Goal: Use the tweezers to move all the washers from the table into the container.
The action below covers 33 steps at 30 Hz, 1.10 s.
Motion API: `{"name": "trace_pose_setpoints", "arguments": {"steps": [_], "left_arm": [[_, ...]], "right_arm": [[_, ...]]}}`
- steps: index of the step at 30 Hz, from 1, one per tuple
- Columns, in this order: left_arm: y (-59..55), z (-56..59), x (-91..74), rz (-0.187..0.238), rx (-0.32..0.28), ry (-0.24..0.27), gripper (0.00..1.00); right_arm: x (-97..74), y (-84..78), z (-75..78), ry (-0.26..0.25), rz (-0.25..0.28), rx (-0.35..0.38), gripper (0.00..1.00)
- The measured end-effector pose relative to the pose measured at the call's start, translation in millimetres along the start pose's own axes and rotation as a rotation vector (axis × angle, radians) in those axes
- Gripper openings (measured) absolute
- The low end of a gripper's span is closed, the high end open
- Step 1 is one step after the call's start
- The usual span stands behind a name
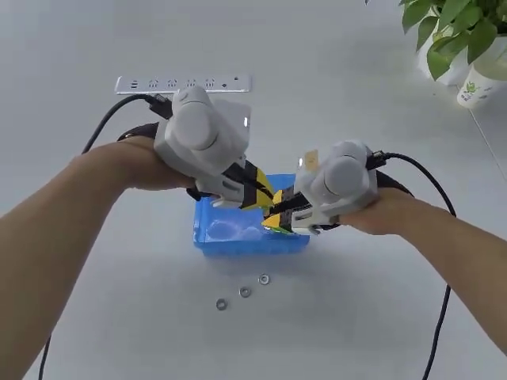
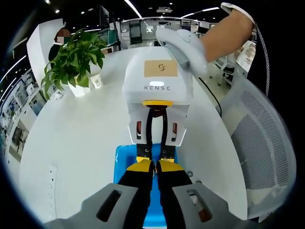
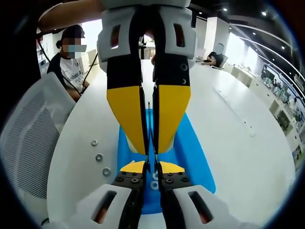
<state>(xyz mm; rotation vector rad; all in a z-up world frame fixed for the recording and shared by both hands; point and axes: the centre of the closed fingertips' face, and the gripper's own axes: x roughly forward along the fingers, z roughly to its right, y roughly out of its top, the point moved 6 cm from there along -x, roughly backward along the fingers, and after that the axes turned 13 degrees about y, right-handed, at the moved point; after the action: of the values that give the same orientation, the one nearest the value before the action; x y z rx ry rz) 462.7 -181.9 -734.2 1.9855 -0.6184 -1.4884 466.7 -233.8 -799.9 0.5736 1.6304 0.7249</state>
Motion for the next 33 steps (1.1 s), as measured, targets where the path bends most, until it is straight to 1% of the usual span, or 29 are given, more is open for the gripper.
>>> {"name": "trace_pose_setpoints", "arguments": {"steps": [13,15,19,27,33], "left_arm": [[11.4,5.2,-17.0,0.008,0.002,0.005,0.07],[14.7,5.5,-21.0,0.017,-0.005,0.006,0.07],[18.0,7.2,-27.2,0.018,-0.006,0.007,0.07],[21.7,16.0,-35.7,0.016,-0.008,0.003,0.07],[22.1,24.7,-39.6,0.01,-0.007,-0.005,0.07]], "right_arm": [[-9.7,15.0,-11.1,-0.022,0.014,-0.016,0.11],[-11.9,19.2,-13.5,-0.027,0.028,-0.015,0.11],[-14.7,24.1,-17.2,-0.038,0.039,-0.018,0.11],[-15.6,30.8,-29.0,-0.038,0.043,-0.027,0.11],[-14.7,31.4,-39.7,-0.034,0.048,-0.025,0.11]]}}
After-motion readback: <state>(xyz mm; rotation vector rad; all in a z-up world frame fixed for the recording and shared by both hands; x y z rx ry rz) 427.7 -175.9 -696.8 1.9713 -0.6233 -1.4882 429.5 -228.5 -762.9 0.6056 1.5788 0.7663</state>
